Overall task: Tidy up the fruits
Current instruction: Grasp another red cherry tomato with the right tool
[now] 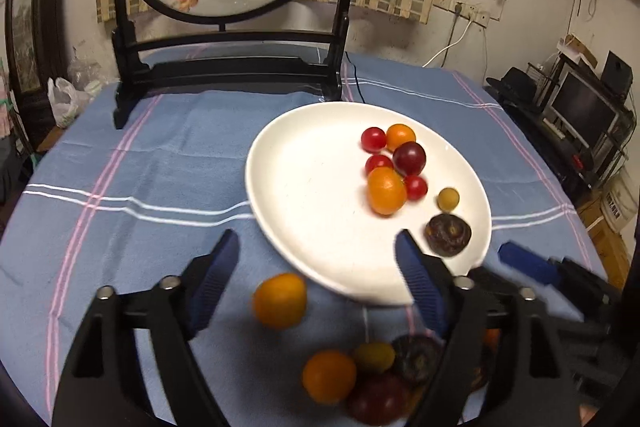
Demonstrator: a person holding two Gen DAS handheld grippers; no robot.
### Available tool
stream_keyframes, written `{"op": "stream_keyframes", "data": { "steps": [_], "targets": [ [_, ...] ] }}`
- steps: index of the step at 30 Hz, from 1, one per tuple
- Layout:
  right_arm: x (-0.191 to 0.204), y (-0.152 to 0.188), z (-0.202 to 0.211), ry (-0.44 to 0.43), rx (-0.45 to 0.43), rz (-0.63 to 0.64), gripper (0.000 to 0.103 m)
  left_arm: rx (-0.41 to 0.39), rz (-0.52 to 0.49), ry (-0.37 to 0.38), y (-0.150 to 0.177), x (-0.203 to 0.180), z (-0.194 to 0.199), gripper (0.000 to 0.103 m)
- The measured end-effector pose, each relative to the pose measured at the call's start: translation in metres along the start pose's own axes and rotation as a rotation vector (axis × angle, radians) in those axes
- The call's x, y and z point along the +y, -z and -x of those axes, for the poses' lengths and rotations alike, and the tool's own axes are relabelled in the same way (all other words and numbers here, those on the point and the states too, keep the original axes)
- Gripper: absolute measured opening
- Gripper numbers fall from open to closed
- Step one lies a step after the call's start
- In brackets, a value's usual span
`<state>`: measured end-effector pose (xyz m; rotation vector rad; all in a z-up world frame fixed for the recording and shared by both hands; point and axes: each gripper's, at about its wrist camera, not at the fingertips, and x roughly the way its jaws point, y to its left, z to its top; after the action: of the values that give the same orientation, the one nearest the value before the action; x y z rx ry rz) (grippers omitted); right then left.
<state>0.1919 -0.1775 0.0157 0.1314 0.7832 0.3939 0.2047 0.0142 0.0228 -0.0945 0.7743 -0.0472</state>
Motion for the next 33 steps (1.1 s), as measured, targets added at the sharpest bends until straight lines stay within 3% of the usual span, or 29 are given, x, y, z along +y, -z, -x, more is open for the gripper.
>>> {"op": "stream_keyframes", "data": {
  "steps": [8, 12, 20, 24, 25, 27, 33],
  "targets": [
    [-0.012, 0.014, 0.023, -0.012, -0.008, -0.033, 0.059, 0.039, -0.040, 0.012, 0.031, 0.002, 0.014, 0.081],
    [-0.016, 0.031, 0.029, 0.019, 0.010, -0.025, 0.059, 0.065, -0.020, 0.046, 0.045, 0.005, 0.021, 0.081],
    [-0.031, 0.052, 0.047, 0.015, 0.015, -0.059, 0.059, 0.093, 0.019, 0.038, 0.066, 0.019, 0.026, 0.083],
    [-0.031, 0.056, 0.057, 0.069, 0.007, -0.030, 0.059, 0.084, 0.015, 0.023, 0.070, 0.022, 0.031, 0.085],
    [-0.032, 0.057, 0.058, 0.089, 0.013, -0.027, 0.063, 0.082, 0.013, 0.019, 0.070, 0.023, 0.032, 0.085],
    [-0.035, 0.060, 0.057, 0.145, 0.054, -0.009, 0.067, 0.082, 0.017, 0.014, 0.071, 0.026, 0.031, 0.087],
    [-0.040, 0.075, 0.042, 0.241, 0.176, 0.102, 0.067, 0.090, 0.017, 0.023, 0.073, 0.027, 0.026, 0.088]
  ]
}}
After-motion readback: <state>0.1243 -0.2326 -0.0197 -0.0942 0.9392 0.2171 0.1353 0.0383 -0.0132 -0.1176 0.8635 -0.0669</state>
